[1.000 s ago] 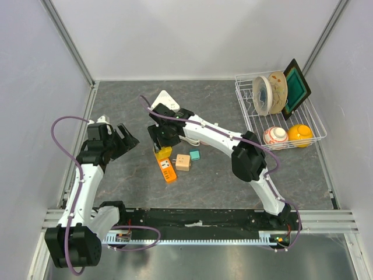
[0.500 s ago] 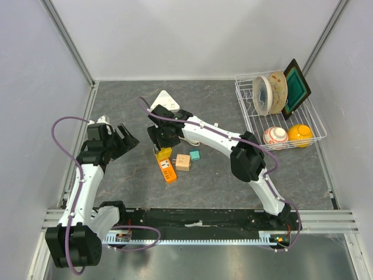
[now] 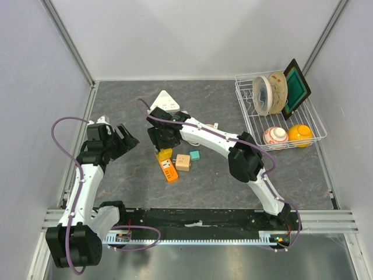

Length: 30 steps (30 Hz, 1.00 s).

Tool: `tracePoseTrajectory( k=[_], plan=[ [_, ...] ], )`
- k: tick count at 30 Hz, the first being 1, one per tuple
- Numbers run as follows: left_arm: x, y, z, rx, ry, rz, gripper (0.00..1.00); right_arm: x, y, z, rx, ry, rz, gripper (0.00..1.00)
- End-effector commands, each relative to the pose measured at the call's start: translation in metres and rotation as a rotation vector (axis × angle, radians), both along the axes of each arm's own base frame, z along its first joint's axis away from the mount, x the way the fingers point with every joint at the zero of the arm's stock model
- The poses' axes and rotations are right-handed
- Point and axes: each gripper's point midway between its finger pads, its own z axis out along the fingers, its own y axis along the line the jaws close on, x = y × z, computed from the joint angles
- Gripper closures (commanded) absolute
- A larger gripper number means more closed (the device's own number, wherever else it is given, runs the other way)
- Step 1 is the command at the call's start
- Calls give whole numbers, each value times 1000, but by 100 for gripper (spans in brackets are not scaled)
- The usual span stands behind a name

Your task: Insert the plug

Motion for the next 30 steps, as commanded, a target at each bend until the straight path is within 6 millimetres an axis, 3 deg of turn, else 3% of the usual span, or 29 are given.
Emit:
tracePoseTrajectory(
  k=[1, 11, 20, 21, 27, 30],
  plan=[
    [4, -3, 4, 5, -35, -44, 15, 4, -2, -19, -55, -2, -45, 100],
    [3, -4, 3, -2, -34, -48, 16, -8, -12, -64, -209, -4, -6, 100],
    [3, -5, 2, -8, -30, -52, 16, -18, -2, -75, -248, -61, 14, 100],
    [3, -5, 2, -8, -32, -50, 16, -21, -2, -83, -262, -54, 22, 100],
    [2, -4, 1, -7, -30, -44, 16, -31, -18, -120, -343, -2, 28, 100],
    [2, -4, 1, -6, -32, -45, 16, -35, -22, -121, -347, 5, 27, 100]
  ],
)
